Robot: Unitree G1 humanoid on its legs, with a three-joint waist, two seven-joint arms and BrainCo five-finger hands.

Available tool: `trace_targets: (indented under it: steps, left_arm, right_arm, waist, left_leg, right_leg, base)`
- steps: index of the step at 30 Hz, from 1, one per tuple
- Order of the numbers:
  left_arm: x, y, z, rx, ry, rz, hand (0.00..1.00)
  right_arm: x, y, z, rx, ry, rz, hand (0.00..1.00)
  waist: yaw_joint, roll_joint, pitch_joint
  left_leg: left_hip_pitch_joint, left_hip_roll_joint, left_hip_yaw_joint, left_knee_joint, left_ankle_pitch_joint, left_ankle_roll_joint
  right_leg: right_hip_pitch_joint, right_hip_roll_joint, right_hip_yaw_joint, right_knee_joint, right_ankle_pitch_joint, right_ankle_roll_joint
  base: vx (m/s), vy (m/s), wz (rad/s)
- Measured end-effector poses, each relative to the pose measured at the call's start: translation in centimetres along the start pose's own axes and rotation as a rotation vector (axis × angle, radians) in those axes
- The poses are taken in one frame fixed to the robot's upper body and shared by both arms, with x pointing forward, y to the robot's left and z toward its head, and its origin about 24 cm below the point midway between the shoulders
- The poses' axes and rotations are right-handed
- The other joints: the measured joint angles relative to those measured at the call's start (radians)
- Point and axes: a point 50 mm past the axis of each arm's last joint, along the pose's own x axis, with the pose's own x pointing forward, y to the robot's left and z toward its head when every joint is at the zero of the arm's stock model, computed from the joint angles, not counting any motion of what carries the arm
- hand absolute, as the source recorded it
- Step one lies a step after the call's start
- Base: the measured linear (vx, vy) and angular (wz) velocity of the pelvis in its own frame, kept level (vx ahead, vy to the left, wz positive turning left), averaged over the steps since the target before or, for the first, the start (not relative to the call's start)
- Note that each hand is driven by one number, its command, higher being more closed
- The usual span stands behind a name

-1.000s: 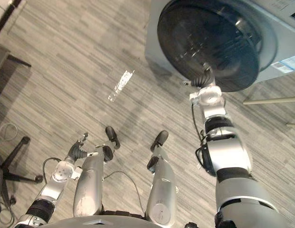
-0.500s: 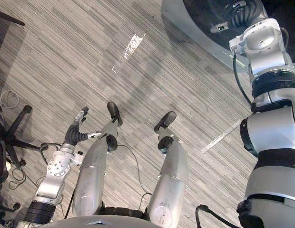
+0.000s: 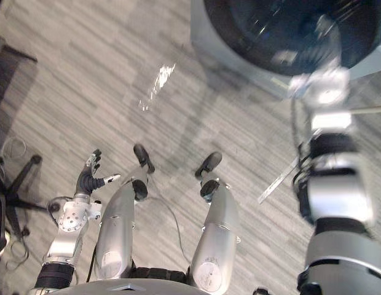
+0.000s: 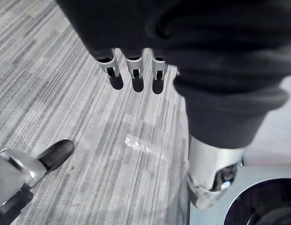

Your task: Pick up the laundry basket with both hands and put the clothes into the washing machine.

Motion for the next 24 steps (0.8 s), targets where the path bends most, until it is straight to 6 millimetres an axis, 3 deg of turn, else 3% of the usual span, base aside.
trace_targets:
  steps: [1,2,3,4,6,7,9,11,12,13,14,17,18,19,20,22,24]
  left_arm:
    - [-0.1,0.1,-0.4,-0.003,0.016,0.007,0.00]
    - [-0.3,0.3,-1.0,-0.008,0.041,0.015,0.00]
    - [-0.7,0.8,-1.9,-0.001,0.079,0.030,0.00]
    - [-0.9,0.7,-2.6,-0.017,0.107,0.041,0.00]
    - [-1.8,-0.3,-5.1,-0.044,0.233,0.035,0.00]
    - [-2.3,-0.7,-6.3,-0.045,0.291,0.023,0.00]
    - [-2.8,-0.9,-7.4,-0.044,0.344,0.017,0.00]
    - [-4.3,-1.1,-10.0,-0.042,0.471,0.010,0.00]
    - [-4.9,-1.3,-10.9,-0.042,0.520,0.005,0.00]
    - [-5.7,-1.1,-12.2,-0.043,0.589,0.013,0.00]
    - [-6.1,-0.8,-12.8,-0.056,0.629,0.036,0.00]
    - [-7.6,-0.4,-14.4,-0.059,0.720,0.073,0.00]
    - [-8.1,-0.2,-14.9,-0.060,0.757,0.084,0.00]
    - [-8.5,0.1,-15.2,-0.062,0.779,0.098,0.00]
    - [-8.8,0.2,-15.4,-0.050,0.788,0.095,0.00]
    - [-9.3,0.4,-15.8,-0.024,0.815,0.084,0.00]
    - [-9.1,-0.2,-15.7,-0.011,0.814,0.061,0.00]
  right_arm:
    - [-1.0,1.7,-1.5,0.009,0.034,0.043,0.00]
    - [-3.7,5.1,-4.7,0.025,0.114,0.128,0.00]
    - [-7.1,8.4,-7.9,0.075,0.220,0.200,0.00]
    - [-8.7,10.0,-9.1,0.102,0.267,0.238,0.00]
    - [-15.4,13.9,-12.6,0.164,0.430,0.351,0.00]
    - [-18.7,14.6,-14.5,0.181,0.527,0.375,0.00]
    - [-22.4,14.9,-16.3,0.197,0.643,0.387,0.00]
    - [-26.5,15.4,-18.2,0.209,0.794,0.411,0.00]
    - [-27.4,15.5,-18.6,0.202,0.829,0.420,0.00]
    - [-29.1,15.4,-19.5,0.186,0.898,0.435,0.00]
    - [-30.1,15.5,-20.1,0.181,0.945,0.444,0.00]
    - [-33.2,15.2,-21.1,0.175,1.060,0.439,0.00]
    - [-33.0,15.3,-21.0,0.198,1.050,0.423,0.00]
    - [-32.7,15.3,-20.8,0.207,1.035,0.425,0.00]
    - [-32.7,15.0,-20.9,0.204,1.031,0.426,0.00]
    - [-32.7,15.1,-20.9,0.218,1.028,0.428,0.00]
    - [-32.4,15.0,-20.8,0.243,1.020,0.406,0.00]
  waist:
    - [0.000,-0.002,-0.001]
    - [-0.001,-0.014,-0.007]
    - [0.008,-0.048,-0.025]
    - [0.011,-0.047,-0.027]
    - [0.002,-0.054,-0.041]
    - [-0.006,-0.055,-0.054]
    - [-0.012,-0.065,-0.075]
    - [-0.010,-0.089,-0.142]
    - [-0.008,-0.092,-0.161]
    - [-0.007,-0.102,-0.190]
    - [-0.006,-0.117,-0.208]
    - [-0.017,-0.150,-0.273]
    - [-0.035,-0.153,-0.278]
    - [-0.051,-0.150,-0.281]
    - [-0.056,-0.142,-0.284]
    - [-0.074,-0.142,-0.298]
    - [-0.088,-0.142,-0.301]
  left_leg:
    - [0.028,0.010,0.003,0.001,-0.005,-0.005]
    - [0.067,0.026,0.003,0.038,-0.018,-0.016]
    - [0.100,0.038,0.009,0.092,-0.042,-0.032]
    - [0.111,0.060,0.013,0.119,-0.041,-0.023]
    - [0.131,0.120,0.064,0.238,-0.037,0.029]
    - [0.144,0.143,0.133,0.269,-0.040,0.033]
    - [0.166,0.138,0.223,0.266,-0.050,0.036]
    - [0.201,0.082,0.296,0.150,-0.073,0.008]
    - [0.225,0.058,0.286,0.097,-0.083,-0.005]
    - [0.262,0.000,0.239,-0.001,-0.095,0.029]
    - [0.300,-0.041,0.210,-0.044,-0.099,0.036]
    - [0.402,-0.097,0.211,-0.052,-0.175,0.025]
    - [0.451,-0.106,0.212,-0.034,-0.211,0.022]
    - [0.502,-0.107,0.218,-0.028,-0.240,0.016]
    - [0.526,-0.107,0.223,-0.030,-0.251,0.013]
    - [0.582,-0.115,0.220,-0.058,-0.264,0.008]
    - [0.600,-0.122,0.198,-0.081,-0.275,-0.010]
  right_leg:
    - [0.018,0.000,0.005,0.031,-0.018,0.008]
    - [0.036,-0.016,0.065,0.204,-0.081,0.002]
    - [0.102,-0.011,0.100,0.202,-0.194,-0.005]
    - [0.126,-0.004,0.098,0.209,-0.217,0.000]
    - [0.212,0.003,0.055,0.197,-0.240,-0.006]
    - [0.256,0.011,0.023,0.165,-0.239,-0.004]
    - [0.298,0.013,-0.011,0.124,-0.234,0.005]
    - [0.324,0.020,-0.045,0.057,-0.216,0.030]
    - [0.336,0.025,-0.052,0.036,-0.207,0.042]
    - [0.365,0.035,-0.051,-0.007,-0.189,0.062]
    - [0.410,0.034,-0.048,-0.048,-0.174,0.087]
    - [0.512,0.006,-0.012,-0.055,-0.136,0.124]
    - [0.482,-0.032,0.078,0.085,-0.100,0.102]
    - [0.437,-0.055,0.153,0.216,-0.026,0.032]
    - [0.415,-0.059,0.189,0.271,0.018,0.017]
    - [0.376,-0.050,0.240,0.338,-0.009,0.045]
    - [0.321,0.026,0.295,0.209,-0.102,0.063]
  base:
    - [-0.01,-0.158,-0.13]
    - [0.04,-0.258,0.10]
    - [0.05,-0.298,0.16]
    - [0.06,-0.290,0.15]
    - [0.05,-0.213,0.27]
    - [0.06,-0.124,0.45]
    - [0.07,-0.026,0.54]
    - [0.10,0.038,0.48]
    - [0.22,0.090,0.29]
    - [0.25,0.099,0.21]
    - [0.26,0.107,0.20]
    - [0.26,0.123,0.09]
    - [0.29,0.134,-0.04]
    - [0.28,0.145,-0.10]
    - [0.23,0.114,-0.14]
    - [0.24,0.067,-0.01]
    - [0.19,-0.024,0.15]
